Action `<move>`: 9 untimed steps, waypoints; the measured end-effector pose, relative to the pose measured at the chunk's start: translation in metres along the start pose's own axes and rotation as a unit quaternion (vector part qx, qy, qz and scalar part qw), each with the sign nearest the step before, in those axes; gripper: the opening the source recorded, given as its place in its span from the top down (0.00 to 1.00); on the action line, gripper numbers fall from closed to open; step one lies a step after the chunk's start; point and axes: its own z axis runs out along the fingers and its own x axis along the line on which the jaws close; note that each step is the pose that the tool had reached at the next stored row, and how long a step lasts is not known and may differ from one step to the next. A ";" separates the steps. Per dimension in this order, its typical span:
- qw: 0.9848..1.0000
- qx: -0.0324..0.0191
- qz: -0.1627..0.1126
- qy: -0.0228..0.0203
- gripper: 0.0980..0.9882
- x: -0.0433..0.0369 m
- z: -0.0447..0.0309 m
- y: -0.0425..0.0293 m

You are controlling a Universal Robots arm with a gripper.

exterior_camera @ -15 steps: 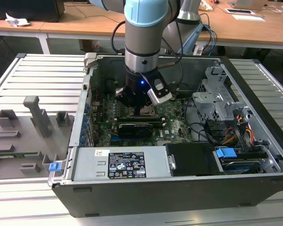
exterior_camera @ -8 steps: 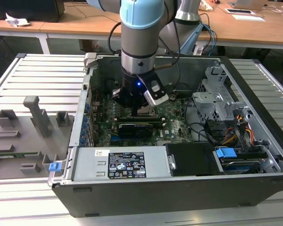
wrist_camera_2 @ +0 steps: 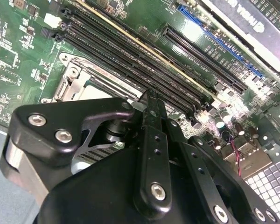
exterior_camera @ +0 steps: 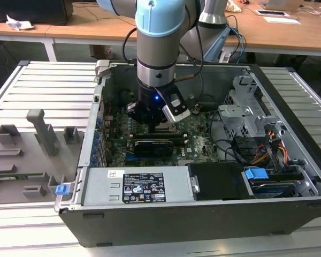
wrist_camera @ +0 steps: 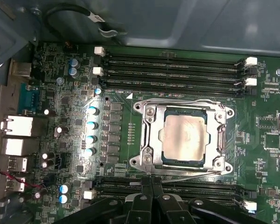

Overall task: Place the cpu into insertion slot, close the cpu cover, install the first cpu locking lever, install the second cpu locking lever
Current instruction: 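Install the second cpu locking lever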

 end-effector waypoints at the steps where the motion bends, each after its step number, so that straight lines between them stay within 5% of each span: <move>1: 1.000 0.000 0.000 0.000 0.99 0.0000 0.0000 0.0000; 9: 1.000 0.000 0.000 0.000 0.99 0.0000 0.0004 0.0000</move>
